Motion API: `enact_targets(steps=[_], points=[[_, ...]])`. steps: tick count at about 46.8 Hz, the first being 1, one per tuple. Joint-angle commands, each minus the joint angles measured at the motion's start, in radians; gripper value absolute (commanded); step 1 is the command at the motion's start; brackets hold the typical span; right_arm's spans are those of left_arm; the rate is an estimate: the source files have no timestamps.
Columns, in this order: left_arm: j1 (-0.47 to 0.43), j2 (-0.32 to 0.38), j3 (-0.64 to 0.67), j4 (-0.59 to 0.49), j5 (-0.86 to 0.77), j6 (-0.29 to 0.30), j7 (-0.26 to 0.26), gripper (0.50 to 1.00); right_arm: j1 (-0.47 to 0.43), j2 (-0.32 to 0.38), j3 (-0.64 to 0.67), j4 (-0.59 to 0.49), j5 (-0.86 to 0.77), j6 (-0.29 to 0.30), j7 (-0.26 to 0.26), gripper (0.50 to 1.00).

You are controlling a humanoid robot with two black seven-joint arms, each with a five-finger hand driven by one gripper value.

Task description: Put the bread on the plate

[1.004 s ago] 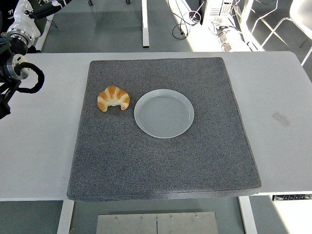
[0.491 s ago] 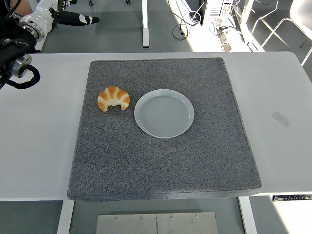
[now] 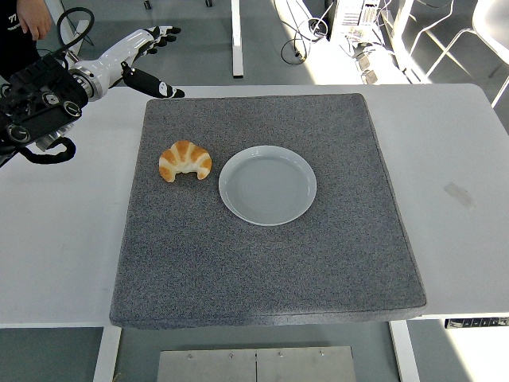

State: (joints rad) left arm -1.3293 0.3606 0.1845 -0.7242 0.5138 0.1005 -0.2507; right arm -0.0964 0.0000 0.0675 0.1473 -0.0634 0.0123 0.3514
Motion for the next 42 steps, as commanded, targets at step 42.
enact_targets(steps=[42], points=[[-0.027, 0.001, 0.181, -0.098, 0.186, -0.100, 0.039, 0.968, 0.000, 0.000, 0.000, 0.000, 0.001, 0.000, 0.000, 1.000]])
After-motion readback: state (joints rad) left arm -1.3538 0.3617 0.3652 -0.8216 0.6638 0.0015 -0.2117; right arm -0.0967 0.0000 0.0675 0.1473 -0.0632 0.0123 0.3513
